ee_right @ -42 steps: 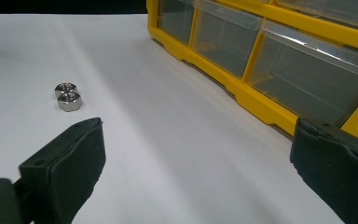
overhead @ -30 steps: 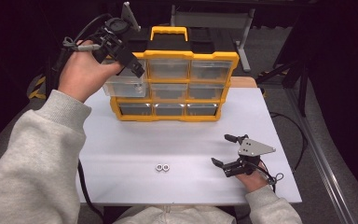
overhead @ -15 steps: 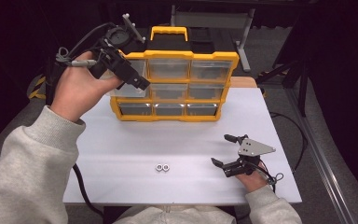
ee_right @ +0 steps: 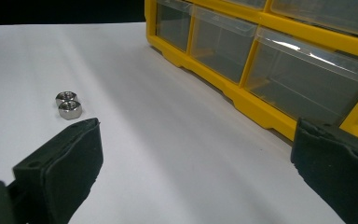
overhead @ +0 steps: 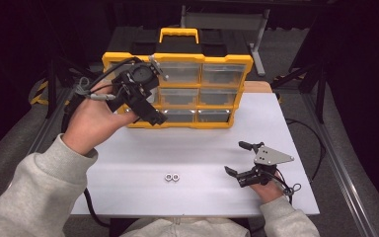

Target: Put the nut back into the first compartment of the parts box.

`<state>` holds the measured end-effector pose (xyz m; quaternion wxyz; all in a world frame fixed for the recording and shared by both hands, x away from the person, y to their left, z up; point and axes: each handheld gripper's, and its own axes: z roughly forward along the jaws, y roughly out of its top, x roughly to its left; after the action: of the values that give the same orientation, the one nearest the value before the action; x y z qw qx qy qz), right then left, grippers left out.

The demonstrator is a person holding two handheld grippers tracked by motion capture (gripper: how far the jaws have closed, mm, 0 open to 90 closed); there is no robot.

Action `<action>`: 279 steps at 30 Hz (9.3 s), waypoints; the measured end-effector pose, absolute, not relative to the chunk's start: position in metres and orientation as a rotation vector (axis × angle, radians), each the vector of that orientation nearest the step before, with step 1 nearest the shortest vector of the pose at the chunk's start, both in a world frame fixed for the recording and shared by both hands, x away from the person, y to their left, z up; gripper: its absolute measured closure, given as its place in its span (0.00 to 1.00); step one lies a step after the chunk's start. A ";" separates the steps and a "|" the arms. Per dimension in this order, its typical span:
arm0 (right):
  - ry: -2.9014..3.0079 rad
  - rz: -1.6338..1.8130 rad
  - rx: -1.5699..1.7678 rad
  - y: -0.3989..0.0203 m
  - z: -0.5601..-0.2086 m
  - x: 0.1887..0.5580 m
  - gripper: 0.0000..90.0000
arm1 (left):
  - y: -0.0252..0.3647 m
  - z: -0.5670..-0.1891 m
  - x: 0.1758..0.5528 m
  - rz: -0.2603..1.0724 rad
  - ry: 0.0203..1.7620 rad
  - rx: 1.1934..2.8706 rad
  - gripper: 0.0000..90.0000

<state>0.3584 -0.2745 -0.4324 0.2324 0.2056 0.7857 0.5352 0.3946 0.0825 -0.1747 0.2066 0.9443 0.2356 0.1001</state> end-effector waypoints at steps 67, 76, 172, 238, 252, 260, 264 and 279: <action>2.178 1.472 0.548 -0.273 -0.433 0.358 0.03 | 0.041 -0.421 0.391 -0.007 0.518 2.935 0.47; 2.181 1.469 0.547 -0.273 -0.433 0.358 0.03 | 0.040 -0.422 0.389 0.038 0.518 2.948 0.76; 2.009 1.645 0.643 -0.286 -0.432 0.357 0.00 | 0.120 -0.109 0.476 0.323 0.993 2.680 0.77; 2.059 1.614 0.619 -0.282 -0.435 0.358 0.00 | 0.126 -0.187 0.534 -0.012 1.311 2.610 0.57; 2.066 1.614 0.620 -0.281 -0.435 0.358 0.00 | 0.140 -0.146 0.502 0.267 1.232 2.546 0.40; 2.066 1.614 0.622 -0.281 -0.435 0.358 0.00 | 0.142 -0.128 0.459 0.305 1.052 2.530 0.35; 2.070 1.613 0.620 -0.281 -0.435 0.358 0.00 | 0.131 -0.138 0.433 0.327 0.926 2.571 0.30; 2.074 1.613 0.621 -0.281 -0.435 0.358 0.00 | 0.101 -0.201 0.398 0.258 0.684 2.688 0.21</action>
<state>0.3582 -0.2809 -0.4355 0.2193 0.2243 0.7496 0.5829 0.3979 0.1013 -0.2010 0.1770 0.9497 0.2417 0.0913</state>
